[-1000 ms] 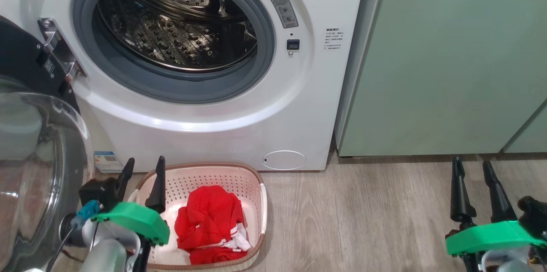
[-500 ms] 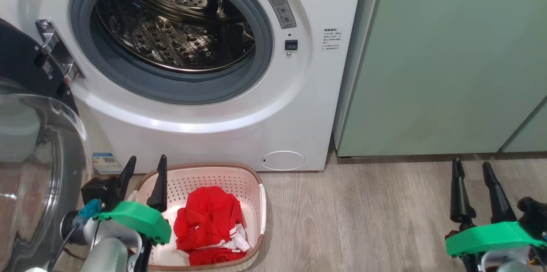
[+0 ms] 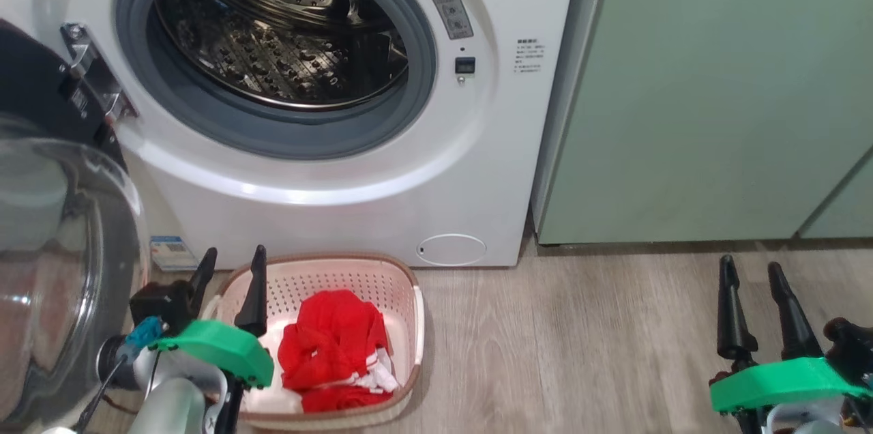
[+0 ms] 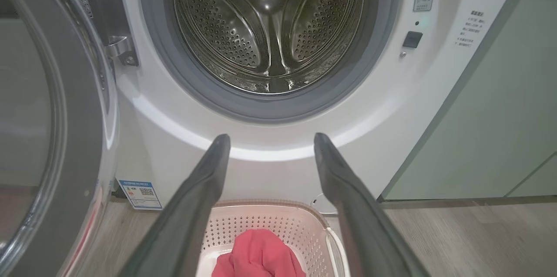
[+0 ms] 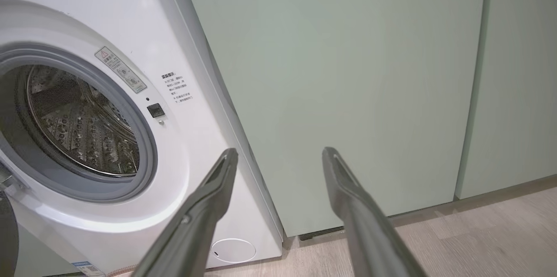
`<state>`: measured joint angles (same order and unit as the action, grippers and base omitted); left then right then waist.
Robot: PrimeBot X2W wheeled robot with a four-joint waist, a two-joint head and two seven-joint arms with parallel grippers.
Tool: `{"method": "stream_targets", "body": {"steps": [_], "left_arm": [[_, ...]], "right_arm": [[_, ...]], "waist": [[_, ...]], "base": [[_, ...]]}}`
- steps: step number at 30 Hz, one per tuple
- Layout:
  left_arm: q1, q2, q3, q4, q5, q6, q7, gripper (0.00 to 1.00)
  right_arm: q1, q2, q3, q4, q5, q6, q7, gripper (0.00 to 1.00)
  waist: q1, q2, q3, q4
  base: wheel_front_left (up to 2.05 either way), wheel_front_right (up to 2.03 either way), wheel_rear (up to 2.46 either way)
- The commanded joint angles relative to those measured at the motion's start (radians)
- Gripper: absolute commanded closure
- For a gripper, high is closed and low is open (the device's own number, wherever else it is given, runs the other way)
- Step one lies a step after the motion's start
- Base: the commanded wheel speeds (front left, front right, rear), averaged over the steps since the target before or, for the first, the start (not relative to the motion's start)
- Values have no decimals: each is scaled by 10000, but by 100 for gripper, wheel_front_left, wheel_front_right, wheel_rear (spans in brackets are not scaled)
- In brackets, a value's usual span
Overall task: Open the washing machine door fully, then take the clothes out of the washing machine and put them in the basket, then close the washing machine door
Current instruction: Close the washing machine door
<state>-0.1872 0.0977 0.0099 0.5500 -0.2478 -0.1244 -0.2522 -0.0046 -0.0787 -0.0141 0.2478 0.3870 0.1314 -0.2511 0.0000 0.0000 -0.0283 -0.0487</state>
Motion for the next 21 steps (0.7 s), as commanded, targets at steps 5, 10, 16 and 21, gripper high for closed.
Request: {"method": "stream_targets", "body": {"steps": [5,10,16,21], "left_arm": [[-380,129,324,-248,46,-60,-95,0],[-401,147,320,-218,41,-61,-95,0],[-395,147,349,-304,-31,-62,-95,0],[-354,145,313,-332,-54,-62,-95,0]], "right_arm": [[-204,-91,249,-266,-22,-7,-107,0],[-227,-106,260,-254,-19,-7,-107,0],[-229,-110,271,-256,-19,-7,-107,0],[-200,-120,259,-256,-16,-7,-107,0]], "waist": [[0,0,3,-4],[0,0,18,-10],[0,0,20,-7],[0,0,2,19]], "base": [[-197,197,0],[-213,213,0],[-194,193,2],[-122,122,0]]}}
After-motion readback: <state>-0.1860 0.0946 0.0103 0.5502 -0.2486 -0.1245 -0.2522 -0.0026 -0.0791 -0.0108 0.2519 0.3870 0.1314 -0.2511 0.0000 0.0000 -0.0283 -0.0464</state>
